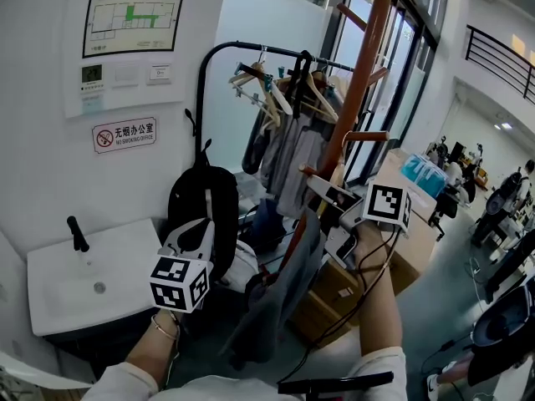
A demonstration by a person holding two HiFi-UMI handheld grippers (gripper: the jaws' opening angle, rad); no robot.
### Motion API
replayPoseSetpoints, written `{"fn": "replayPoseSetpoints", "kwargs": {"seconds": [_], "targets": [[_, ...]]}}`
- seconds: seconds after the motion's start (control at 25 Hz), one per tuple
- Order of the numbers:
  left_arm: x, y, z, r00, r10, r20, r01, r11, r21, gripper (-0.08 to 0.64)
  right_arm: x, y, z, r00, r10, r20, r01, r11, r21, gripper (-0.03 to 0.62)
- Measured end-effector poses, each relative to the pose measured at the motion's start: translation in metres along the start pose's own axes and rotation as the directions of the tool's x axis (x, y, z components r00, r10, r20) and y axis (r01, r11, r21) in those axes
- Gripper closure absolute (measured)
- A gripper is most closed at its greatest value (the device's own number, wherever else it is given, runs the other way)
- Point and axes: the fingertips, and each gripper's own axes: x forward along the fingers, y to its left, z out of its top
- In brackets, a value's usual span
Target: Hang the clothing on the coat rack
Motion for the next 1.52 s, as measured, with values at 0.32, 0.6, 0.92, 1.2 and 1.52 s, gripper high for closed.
{"fn": "replayPoseSetpoints", "kwargs": {"seconds": [0.32, 0.6, 0.92, 1.2, 1.52], "targets": [[-0.006, 0.005, -0.001, 1.000, -0.005, -0.001, 0.005, 1.000, -0.008, 0.552, 0.001, 0.003, -0.003, 0.999, -0.051, 0.005, 0.051, 0.999, -0.012, 0.343], [-0.010, 0.004, -0.006, 1.000, -0.027, -0.011, 0.026, 0.999, -0.025, 0.554, -0.007, 0.004, -0.004, 0.997, -0.072, 0.012, 0.072, 0.997, -0.025, 0.335], [-0.012, -0.002, -0.014, 0.998, -0.063, -0.017, 0.063, 0.997, -0.047, 0.554, -0.019, 0.007, -0.009, 0.995, -0.091, 0.037, 0.091, 0.996, -0.001, 0.334], [-0.014, -0.012, -0.019, 0.995, -0.095, -0.021, 0.094, 0.994, -0.057, 0.554, -0.040, 0.012, -0.011, 0.992, -0.104, 0.072, 0.105, 0.994, -0.007, 0.334], [-0.020, -0.021, -0.021, 0.991, -0.130, -0.022, 0.129, 0.990, -0.065, 0.554, -0.054, 0.006, -0.028, 0.981, -0.164, 0.103, 0.165, 0.986, 0.004, 0.334]]}}
